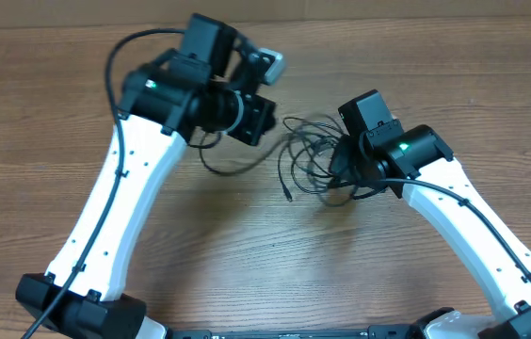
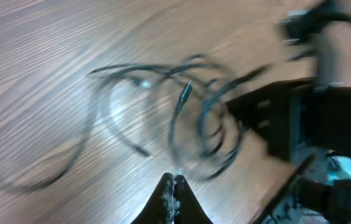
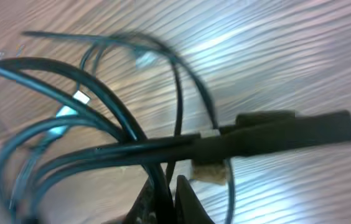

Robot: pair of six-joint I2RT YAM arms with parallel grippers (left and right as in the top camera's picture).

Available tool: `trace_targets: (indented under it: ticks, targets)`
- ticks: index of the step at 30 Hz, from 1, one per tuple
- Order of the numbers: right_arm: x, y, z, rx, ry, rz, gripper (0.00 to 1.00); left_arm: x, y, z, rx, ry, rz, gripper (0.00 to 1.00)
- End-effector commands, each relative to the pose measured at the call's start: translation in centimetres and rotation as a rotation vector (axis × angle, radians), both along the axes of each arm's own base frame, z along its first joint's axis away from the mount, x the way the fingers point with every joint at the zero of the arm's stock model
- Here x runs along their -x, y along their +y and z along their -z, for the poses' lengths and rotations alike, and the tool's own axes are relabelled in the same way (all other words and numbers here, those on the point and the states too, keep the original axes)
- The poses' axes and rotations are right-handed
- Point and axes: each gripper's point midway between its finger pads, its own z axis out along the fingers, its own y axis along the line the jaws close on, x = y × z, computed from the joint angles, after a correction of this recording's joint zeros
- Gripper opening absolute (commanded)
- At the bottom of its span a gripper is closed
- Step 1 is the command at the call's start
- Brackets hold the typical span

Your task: Untangle cables

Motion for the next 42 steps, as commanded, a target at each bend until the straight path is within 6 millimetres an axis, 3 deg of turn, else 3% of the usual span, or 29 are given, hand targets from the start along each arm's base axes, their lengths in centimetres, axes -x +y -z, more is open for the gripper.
trace_targets:
  ticks: [1, 4, 8, 10, 13, 17, 19, 28, 35, 38, 42]
  targets:
    - [-0.9, -4.4, -0.6, 0.211, -0.071, 0.108, 0.04, -1.1, 3.6, -1.2, -0.030, -0.032, -0.093, 0.04]
    - [-1.0, -5.3, -0.7, 0.242, -0.072, 0.115, 0.04, -1.2, 6.3, -1.4, -0.025, -0.012, -0.153, 0.04]
    - [-1.3, -3.9, -0.6, 0.189, -0.073, 0.053, 0.04, -0.7, 6.2, -2.3, 0.049, -0.009, -0.107, 0.04]
    - [-1.9, -1.9, -0.6, 0.100, -0.082, -0.025, 0.04, -0.5, 5.7, -2.4, 0.068, -0.010, -0.073, 0.13]
    - [-2.7, 2.4, -1.4, -0.082, -0.122, -0.189, 0.04, -0.2, 4.9, -2.1, 0.074, 0.002, -0.051, 0.35]
    - [-3.1, 7.6, -3.7, -0.312, -0.201, -0.409, 0.04, 0.2, 4.1, -1.7, 0.070, 0.020, -0.026, 0.39]
    - [-3.2, 8.9, -4.7, -0.378, -0.230, -0.462, 0.04, 0.5, 3.7, -1.6, 0.068, 0.026, -0.015, 0.40]
    - [-2.8, 12.4, -7.9, -0.565, -0.321, -0.632, 0.04, 1.2, 2.2, -1.5, 0.066, 0.031, 0.028, 0.41]
    - [-2.8, 13.0, -8.7, -0.603, -0.344, -0.660, 0.04, 1.4, 1.9, -1.3, 0.064, 0.040, 0.036, 0.41]
    - [-2.8, 13.1, -8.7, -0.604, -0.344, -0.661, 0.04, 1.5, 1.8, -1.2, 0.063, 0.043, 0.040, 0.35]
    - [-2.7, 13.0, -8.7, -0.606, -0.341, -0.661, 0.04, 1.5, 1.8, -1.1, 0.060, 0.046, 0.039, 0.13]
